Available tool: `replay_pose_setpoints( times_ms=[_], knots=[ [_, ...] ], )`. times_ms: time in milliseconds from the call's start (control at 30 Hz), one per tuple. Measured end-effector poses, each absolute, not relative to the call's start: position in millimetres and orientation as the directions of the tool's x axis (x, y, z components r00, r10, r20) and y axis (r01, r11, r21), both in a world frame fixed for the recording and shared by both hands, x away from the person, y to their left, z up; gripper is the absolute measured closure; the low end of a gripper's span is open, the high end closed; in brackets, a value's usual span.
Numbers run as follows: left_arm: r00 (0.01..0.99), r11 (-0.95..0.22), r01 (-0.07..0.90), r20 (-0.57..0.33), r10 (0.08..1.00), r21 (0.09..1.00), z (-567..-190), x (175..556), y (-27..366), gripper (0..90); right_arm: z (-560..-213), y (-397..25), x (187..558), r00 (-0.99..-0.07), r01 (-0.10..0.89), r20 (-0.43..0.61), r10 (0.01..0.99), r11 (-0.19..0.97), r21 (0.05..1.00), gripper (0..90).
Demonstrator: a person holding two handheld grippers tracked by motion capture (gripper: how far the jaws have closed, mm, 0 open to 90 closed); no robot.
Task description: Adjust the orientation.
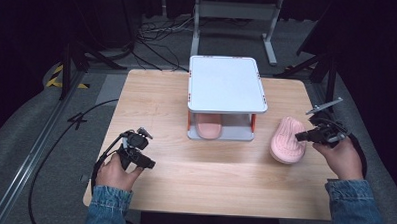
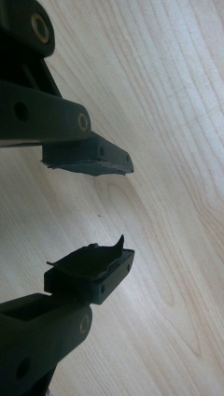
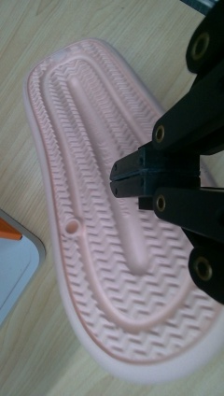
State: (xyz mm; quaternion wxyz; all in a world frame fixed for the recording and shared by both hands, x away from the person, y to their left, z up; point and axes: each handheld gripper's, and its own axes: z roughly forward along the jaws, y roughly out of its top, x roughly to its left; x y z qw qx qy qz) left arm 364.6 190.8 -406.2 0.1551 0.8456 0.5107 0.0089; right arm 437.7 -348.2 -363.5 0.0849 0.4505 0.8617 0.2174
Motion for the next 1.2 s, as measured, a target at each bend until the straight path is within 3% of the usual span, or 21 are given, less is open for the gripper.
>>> replay_pose_setpoints(
  times_ms=[367,767,1200],
  knots=[
    [0.456,-0.406,0.873,-0.152,0.877,0.271,-406,359,202,52.4,-374,-335,452,-0.589,0.744,0.035,0.807,0.525,0.413,89.7],
    [0.481,-0.433,0.861,-0.154,0.863,0.266,-408,372,191,51.9,-377,-366,432,-0.531,0.780,0.031,0.847,0.475,0.407,89.7],
    [0.533,-0.488,0.834,-0.149,0.833,0.257,-407,393,174,52.0,-400,-404,415,-0.447,0.848,0.042,0.894,0.408,0.339,89.6]
  ],
)
